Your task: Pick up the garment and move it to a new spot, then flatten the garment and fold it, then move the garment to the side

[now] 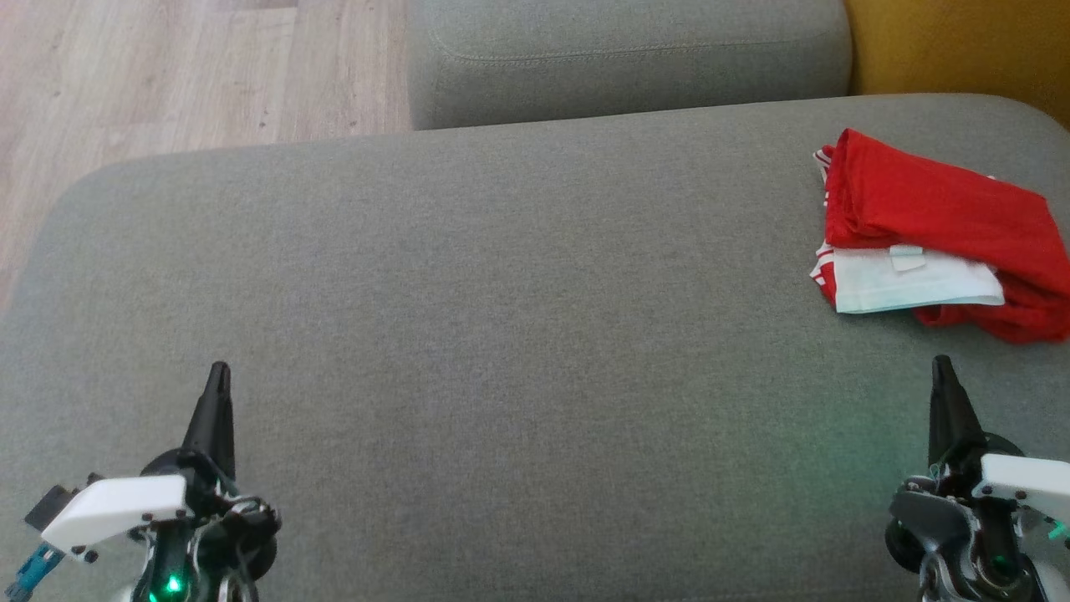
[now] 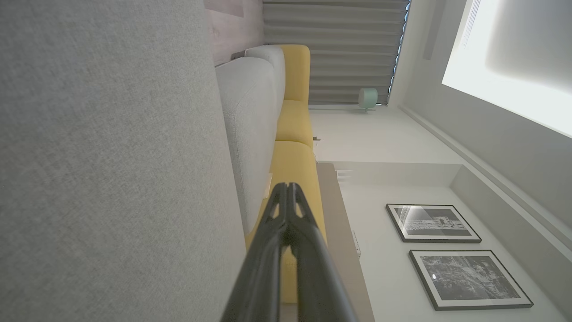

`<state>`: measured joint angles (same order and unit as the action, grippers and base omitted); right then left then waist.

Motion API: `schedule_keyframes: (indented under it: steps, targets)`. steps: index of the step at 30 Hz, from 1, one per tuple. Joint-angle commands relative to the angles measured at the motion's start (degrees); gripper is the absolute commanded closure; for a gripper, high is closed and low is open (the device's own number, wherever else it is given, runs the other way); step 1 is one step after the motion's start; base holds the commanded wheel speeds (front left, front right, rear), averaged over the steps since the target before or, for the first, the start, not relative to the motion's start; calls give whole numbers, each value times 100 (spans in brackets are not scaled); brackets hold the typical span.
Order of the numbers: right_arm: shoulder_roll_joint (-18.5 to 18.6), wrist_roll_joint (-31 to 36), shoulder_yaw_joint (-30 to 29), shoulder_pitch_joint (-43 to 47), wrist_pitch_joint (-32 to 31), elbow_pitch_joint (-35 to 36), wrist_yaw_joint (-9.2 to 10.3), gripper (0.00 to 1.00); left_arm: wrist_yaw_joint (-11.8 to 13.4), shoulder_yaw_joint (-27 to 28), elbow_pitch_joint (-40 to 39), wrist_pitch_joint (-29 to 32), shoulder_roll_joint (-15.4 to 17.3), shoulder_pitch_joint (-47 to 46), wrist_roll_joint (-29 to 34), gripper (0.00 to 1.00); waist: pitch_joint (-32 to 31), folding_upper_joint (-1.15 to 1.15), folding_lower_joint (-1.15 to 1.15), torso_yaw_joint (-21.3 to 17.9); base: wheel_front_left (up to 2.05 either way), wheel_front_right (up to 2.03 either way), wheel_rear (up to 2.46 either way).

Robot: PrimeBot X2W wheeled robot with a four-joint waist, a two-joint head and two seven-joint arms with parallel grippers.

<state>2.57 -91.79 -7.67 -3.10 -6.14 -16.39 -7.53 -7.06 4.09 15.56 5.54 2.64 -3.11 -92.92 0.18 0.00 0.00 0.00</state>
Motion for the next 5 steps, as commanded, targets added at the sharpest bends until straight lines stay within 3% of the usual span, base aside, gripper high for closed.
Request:
schedule_keyframes:
  steps: [1,5]
  targets:
    - [31,-38,116,-309,-35,236,4,100,-43,195,-153,56,61,-304,36,100,0,0,0,0,0,0,0]
    - [31,-39,116,-309,-35,236,4,100,-43,198,-153,58,59,-304,38,100,0,0,0,0,0,0,0]
